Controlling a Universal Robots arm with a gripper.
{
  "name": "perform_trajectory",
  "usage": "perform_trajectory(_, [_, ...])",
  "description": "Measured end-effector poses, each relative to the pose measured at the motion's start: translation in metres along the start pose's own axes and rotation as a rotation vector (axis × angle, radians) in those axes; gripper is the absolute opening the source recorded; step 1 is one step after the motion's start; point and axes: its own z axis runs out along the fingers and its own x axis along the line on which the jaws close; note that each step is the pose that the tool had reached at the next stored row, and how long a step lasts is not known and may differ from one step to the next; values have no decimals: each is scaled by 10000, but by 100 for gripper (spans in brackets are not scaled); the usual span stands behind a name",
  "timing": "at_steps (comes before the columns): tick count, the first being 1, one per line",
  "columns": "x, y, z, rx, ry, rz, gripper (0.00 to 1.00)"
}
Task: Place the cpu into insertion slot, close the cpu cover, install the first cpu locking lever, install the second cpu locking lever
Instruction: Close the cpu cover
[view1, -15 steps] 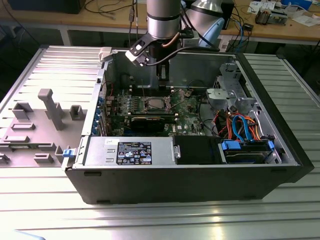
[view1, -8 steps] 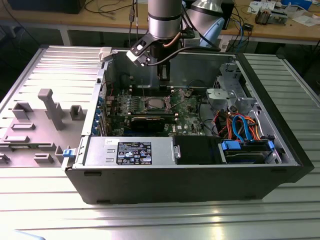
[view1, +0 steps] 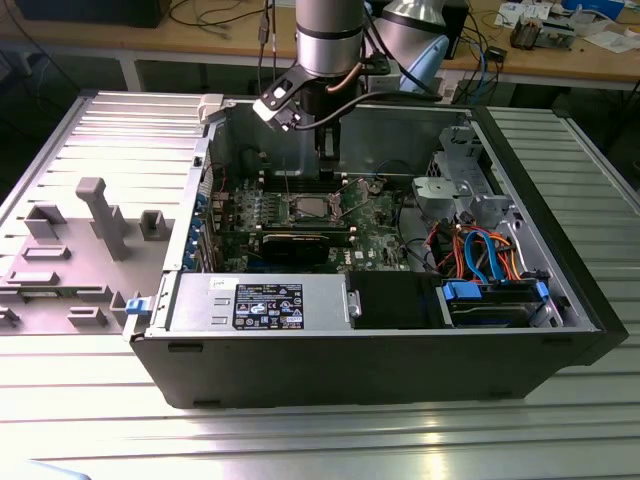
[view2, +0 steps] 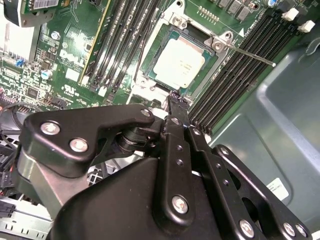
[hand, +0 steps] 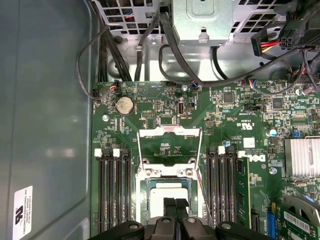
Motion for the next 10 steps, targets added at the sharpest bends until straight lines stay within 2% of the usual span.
perform_trajectory(10, [0,32,1,1,-2,0,11])
